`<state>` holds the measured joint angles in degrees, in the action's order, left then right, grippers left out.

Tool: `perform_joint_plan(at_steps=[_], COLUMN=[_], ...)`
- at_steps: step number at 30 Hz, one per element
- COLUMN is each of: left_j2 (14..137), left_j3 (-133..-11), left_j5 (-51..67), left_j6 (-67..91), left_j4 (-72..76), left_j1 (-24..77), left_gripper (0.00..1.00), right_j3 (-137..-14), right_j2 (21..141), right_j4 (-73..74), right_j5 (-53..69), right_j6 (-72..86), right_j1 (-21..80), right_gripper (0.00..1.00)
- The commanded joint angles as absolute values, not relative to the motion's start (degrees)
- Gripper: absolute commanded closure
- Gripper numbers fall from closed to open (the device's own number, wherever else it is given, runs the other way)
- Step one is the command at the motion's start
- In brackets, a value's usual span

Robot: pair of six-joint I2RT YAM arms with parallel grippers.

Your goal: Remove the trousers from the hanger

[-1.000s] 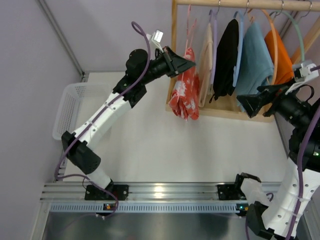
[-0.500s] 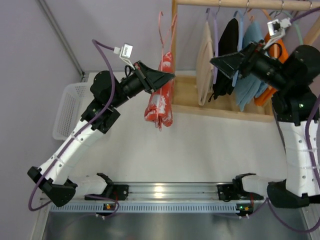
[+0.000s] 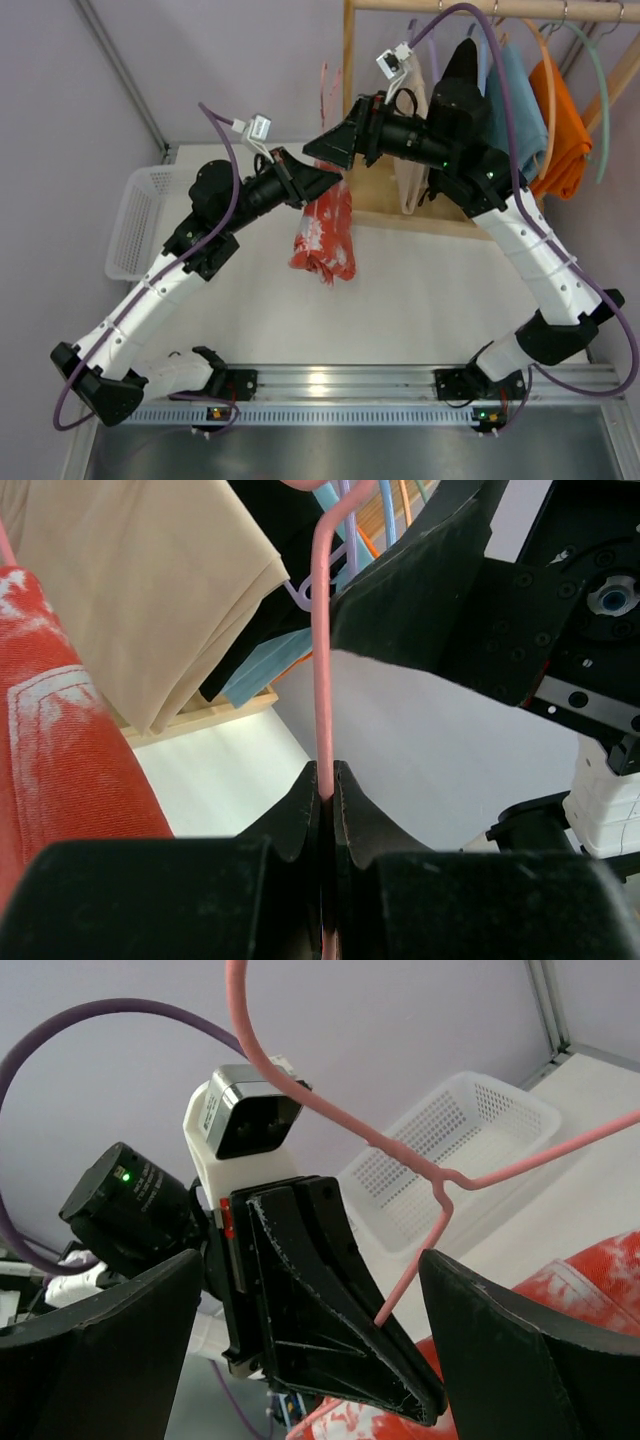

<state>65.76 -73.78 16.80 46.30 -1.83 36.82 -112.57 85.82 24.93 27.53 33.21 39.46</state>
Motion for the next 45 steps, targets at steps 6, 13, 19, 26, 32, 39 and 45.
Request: perform_joint_plan(at_steps=[6,13,19,26,32,39,45], left_j2=[59.6,59.7,60.3,59.1,52.4,40.5,28.4], left_j3=[-74.0,-74.0,-73.9,-72.4,-71.5,-65.3,-55.5], left_j5=[15.4,16.1,16.8,18.2,13.0,11.4,12.0], left_j6=[44.6,45.6,46.8,43.5,25.6,6.1,-11.6], left_j4=[8.7,8.8,9.1,9.2,0.9,-9.2,-21.8], left_j1=[36.7,36.7,36.9,36.9,36.7,36.6,36.6], left_gripper=[1.00,1.00,1.00,0.77,0.25,0.13,0.02], right_j3=[-113.2,-114.0,-113.2,-113.6,-113.3,-111.6,-111.4], right_j2=[88.5,90.4,91.8,92.8,90.5,88.2,87.8], right_j4=[19.4,16.4,12.8,11.3,10.7,9.8,8.9], right_j5=[25.8,25.8,25.4,26.6,28.5,30.2,30.2], right_j6=[38.6,39.9,42.2,43.9,45.8,49.1,52.1], right_j1=[42.5,42.4,42.5,42.4,41.0,40.3,39.6], right_gripper=[0.16,0.22,0.51,1.00,1.00,1.00,1.00])
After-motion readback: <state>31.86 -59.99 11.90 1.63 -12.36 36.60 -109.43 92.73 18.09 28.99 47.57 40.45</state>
